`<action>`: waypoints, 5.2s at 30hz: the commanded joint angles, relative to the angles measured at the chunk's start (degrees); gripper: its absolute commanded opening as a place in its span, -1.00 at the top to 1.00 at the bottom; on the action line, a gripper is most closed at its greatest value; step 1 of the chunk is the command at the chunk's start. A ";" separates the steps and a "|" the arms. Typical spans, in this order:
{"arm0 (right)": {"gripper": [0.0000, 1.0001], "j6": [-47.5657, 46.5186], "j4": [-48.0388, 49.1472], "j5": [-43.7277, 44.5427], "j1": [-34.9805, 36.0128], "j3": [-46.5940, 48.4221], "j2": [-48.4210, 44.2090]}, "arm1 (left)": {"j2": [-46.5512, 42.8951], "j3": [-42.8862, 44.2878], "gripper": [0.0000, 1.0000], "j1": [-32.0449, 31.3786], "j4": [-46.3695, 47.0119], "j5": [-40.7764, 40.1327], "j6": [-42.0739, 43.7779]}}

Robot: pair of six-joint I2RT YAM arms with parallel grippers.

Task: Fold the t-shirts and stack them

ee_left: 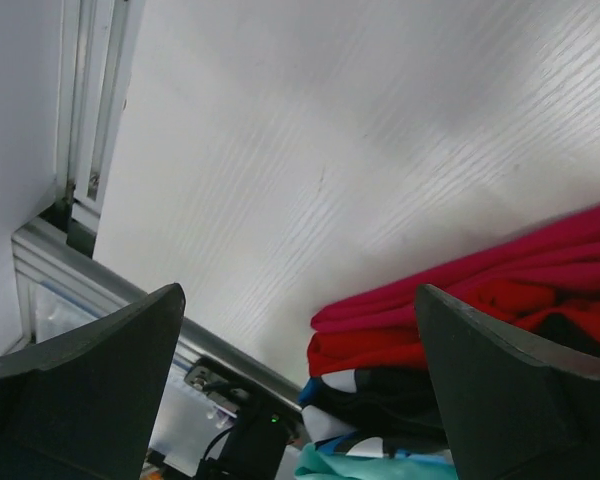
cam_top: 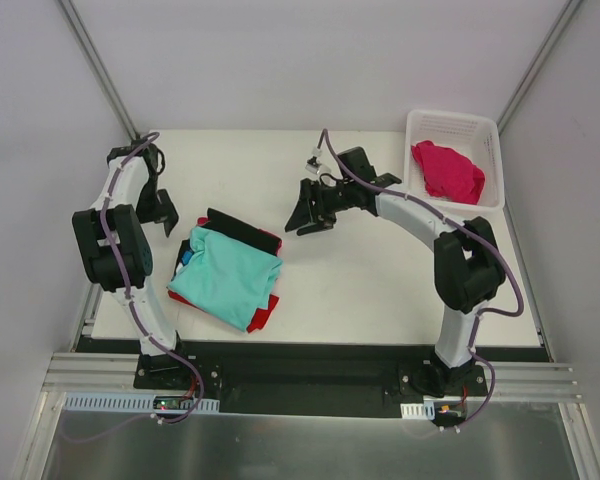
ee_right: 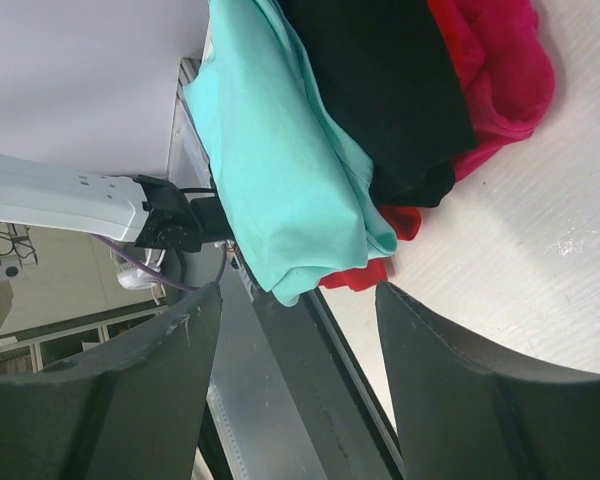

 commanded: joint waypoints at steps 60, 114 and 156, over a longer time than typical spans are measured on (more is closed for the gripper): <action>-0.39 -0.07 0.10 3.52 0.01 -5.51 -11.69 | -14.89 -24.01 -0.98 -29.73 3.00 19.65 -21.53; -0.33 10.82 -4.13 30.59 3.96 -42.52 -47.56 | -36.86 -41.11 -0.98 -28.76 27.68 60.23 -6.23; -0.33 2.56 2.64 25.32 -6.85 -37.95 -31.57 | -22.10 -25.65 -0.98 -23.58 26.27 44.84 2.91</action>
